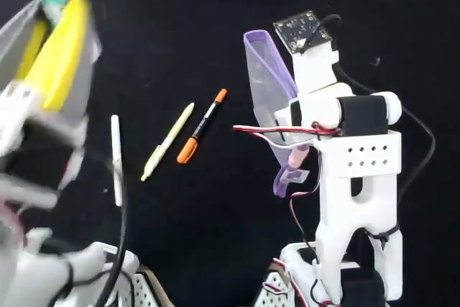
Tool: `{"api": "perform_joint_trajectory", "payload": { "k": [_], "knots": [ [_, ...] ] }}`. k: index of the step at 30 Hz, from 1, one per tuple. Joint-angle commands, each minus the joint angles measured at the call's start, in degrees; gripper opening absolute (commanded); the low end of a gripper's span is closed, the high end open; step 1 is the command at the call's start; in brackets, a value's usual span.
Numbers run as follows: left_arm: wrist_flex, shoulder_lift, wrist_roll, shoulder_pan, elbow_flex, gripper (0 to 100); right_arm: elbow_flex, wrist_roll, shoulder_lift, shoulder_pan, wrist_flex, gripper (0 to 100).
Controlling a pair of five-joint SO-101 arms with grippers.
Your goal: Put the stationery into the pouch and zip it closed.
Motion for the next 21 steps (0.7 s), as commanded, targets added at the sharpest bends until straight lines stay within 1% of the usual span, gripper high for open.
{"api": "perform_joint_trajectory", "payload": {
  "k": [1,4,7,9,13,19,21],
  "knots": [
    [-0.26,-6.24,4.22,-0.57,14.81,3,-0.57,-0.62,-0.66,-0.62,-0.44,1.1],
    [-3.52,-7.74,9.05,-0.57,20.53,3,-0.66,-0.7,-0.66,-1.85,-0.44,1.1],
    [-6.07,-7.91,9.76,-0.48,24.66,3,-0.48,-0.79,-0.66,-3.96,-0.18,1.1],
    [-5.63,-8.44,9.76,-0.48,27.38,3,-0.66,-1.85,-0.66,-4.75,-0.09,1.1],
    [0.18,-11.6,9.58,-0.66,28.44,3,-0.66,-2.37,-0.66,-4.92,-0.18,1.1],
    [-0.44,-21.1,9.58,-0.57,39.08,3,-0.57,-2.55,-0.66,-4.92,-0.44,1.1],
    [-2.73,-24.53,9.67,-0.57,44.26,3,-0.57,-2.73,-0.66,-4.92,-0.44,1.1]
  ]
}}
